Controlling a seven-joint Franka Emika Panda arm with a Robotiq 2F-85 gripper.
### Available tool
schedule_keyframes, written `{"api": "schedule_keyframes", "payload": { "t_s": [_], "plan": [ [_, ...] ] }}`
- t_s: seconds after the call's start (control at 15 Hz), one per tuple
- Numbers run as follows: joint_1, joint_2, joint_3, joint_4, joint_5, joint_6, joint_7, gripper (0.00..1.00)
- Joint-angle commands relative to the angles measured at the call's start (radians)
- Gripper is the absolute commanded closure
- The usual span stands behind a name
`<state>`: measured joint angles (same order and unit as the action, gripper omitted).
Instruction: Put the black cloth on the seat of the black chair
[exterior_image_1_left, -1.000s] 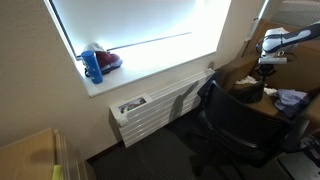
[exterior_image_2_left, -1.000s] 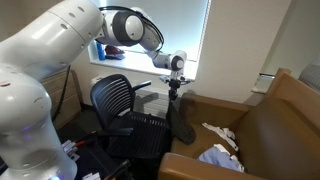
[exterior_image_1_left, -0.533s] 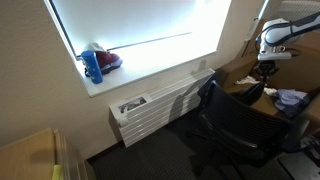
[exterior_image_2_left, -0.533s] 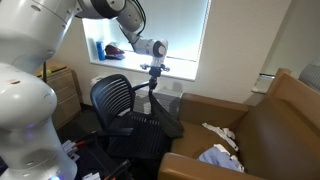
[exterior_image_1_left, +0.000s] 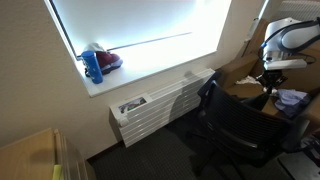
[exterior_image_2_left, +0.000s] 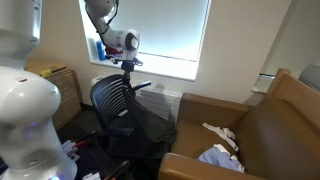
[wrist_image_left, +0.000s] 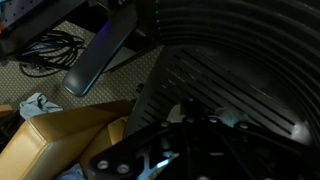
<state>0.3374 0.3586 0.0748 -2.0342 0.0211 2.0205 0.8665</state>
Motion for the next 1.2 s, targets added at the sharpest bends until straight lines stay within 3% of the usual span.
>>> {"api": "schedule_keyframes", "payload": {
  "t_s": [0.0,0.2,0.47,0.67,0.8,1.13],
  "plan": [
    [-0.019,-0.117,0.048,-0.252,-0.019,0.154,-0.095,0.99],
    [-0.021,-0.180,0.068,-0.434,-0.038,0.379,-0.188,0.99],
    [-0.009,-0.302,0.135,-0.678,0.048,0.684,-0.281,0.99],
    [0.004,-0.313,0.203,-0.789,0.131,0.926,-0.366,0.99],
    [0.022,-0.214,0.211,-0.741,0.103,1.086,-0.366,0.99],
    [0.002,-0.075,0.332,-0.709,0.111,1.477,-0.407,0.99]
  ]
}}
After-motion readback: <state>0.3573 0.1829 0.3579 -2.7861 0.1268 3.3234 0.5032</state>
